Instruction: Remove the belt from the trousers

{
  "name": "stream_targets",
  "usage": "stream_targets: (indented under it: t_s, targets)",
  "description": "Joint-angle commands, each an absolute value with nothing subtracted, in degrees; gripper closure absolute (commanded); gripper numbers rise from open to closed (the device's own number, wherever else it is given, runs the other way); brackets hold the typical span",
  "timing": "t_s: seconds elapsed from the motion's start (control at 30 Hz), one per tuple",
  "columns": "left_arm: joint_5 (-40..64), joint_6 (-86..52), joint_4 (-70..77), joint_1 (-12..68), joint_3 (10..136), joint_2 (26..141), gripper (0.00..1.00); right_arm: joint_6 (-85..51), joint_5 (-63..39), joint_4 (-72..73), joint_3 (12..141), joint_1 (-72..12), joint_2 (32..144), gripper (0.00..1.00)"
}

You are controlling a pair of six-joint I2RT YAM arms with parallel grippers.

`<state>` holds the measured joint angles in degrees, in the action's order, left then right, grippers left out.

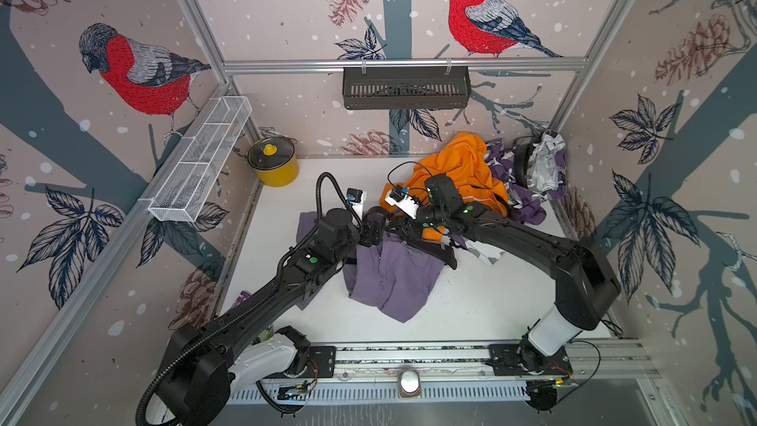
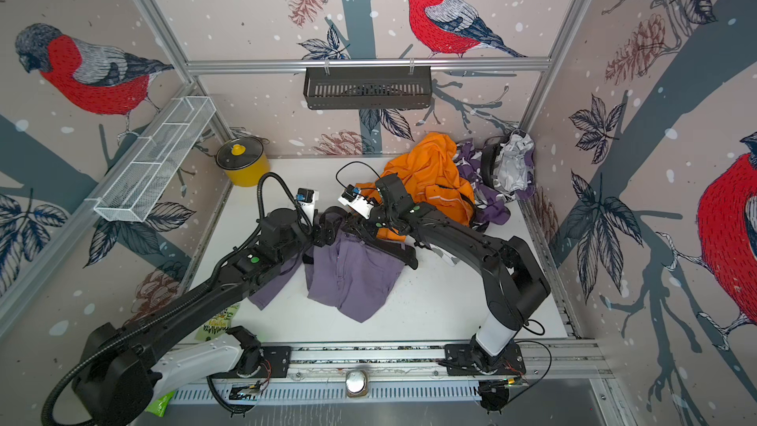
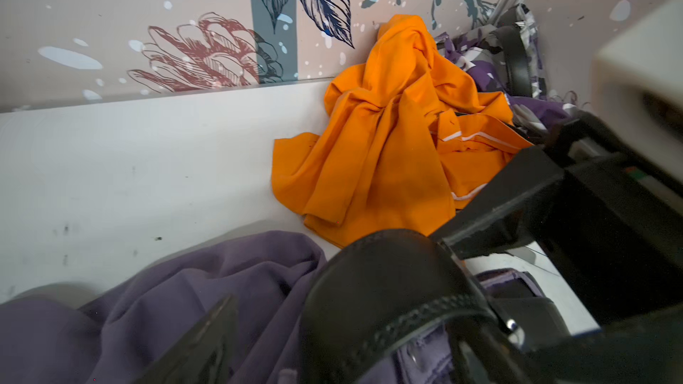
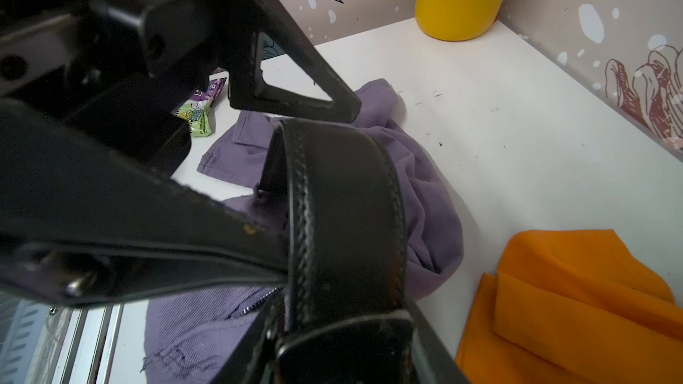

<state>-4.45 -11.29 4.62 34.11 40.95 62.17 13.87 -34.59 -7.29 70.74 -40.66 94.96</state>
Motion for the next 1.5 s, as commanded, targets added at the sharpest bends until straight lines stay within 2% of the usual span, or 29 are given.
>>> stream_targets:
  t_s: [0.0,0.2,0.37,0.4,0.5,0.53,0.57,0.63,0.7,0.77,0.83,0.93,1.0,1.2,1.33,1.47]
  targets:
    - [-8.6,-4.6,3.2,34.6,42.5,62.2,0.11,15.5,-34.6,-11.1,71.8,-41.1,95.0,1.0]
    - [-10.1,5.4,1.8,34.9,44.2,63.7,0.11,17.0,-35.3,-14.8,73.4,-41.3,95.1,1.0]
    - [-5.7,10.8,3.8,34.9,44.5,65.7,0.17,16.9,-36.9,-15.5,73.6,-41.3,94.9,1.0]
    - [-3.8,10.9,5.1,34.9,44.2,65.7,0.29,16.9,-36.8,-15.7,73.7,-41.3,95.1,1.0]
    - [-0.9,9.4,7.3,34.9,43.2,65.8,0.87,16.1,-36.8,-14.8,73.4,-40.7,95.1,0.98]
    - [-0.9,8.7,7.0,34.9,43.2,65.9,0.98,15.5,-36.9,-13.9,72.9,-40.4,94.8,0.97]
    - [-1.2,6.9,6.4,34.9,43.0,65.9,1.0,15.1,-37.0,-12.9,72.3,-40.1,94.5,0.96]
    - [-0.7,4.5,6.1,34.9,42.0,65.8,1.0,14.4,-36.9,-10.5,70.8,-39.6,93.8,0.89]
    - [-0.5,1.8,6.5,34.9,40.6,65.2,1.0,14.1,-36.0,-8.2,69.3,-39.7,93.1,0.76]
    - [-0.3,-0.4,7.0,34.9,39.3,64.2,1.0,14.3,-34.6,-5.3,67.2,-40.2,92.1,0.52]
    - [0.0,-2.4,7.3,34.9,38.3,62.8,1.0,14.5,-33.1,-1.5,64.6,-41.0,90.6,0.38]
    - [-0.1,-4.7,7.7,34.9,37.1,61.3,1.0,14.6,-31.5,4.4,60.6,-41.9,88.7,0.23]
    - [-0.1,-5.7,7.9,34.9,36.3,60.7,1.0,14.8,-30.8,7.8,58.6,-42.6,87.9,0.17]
    - [0.2,-6.6,7.8,34.9,35.8,60.4,1.0,15.1,-26.3,14.2,57.2,-44.3,87.4,0.1]
    - [0.2,-6.9,7.9,34.9,35.9,60.4,1.0,15.8,-24.0,14.4,58.8,-44.6,88.1,0.11]
    - [0.1,-7.0,8.1,34.8,35.9,60.4,1.0,16.5,-24.0,12.3,60.6,-44.8,89.5,0.17]
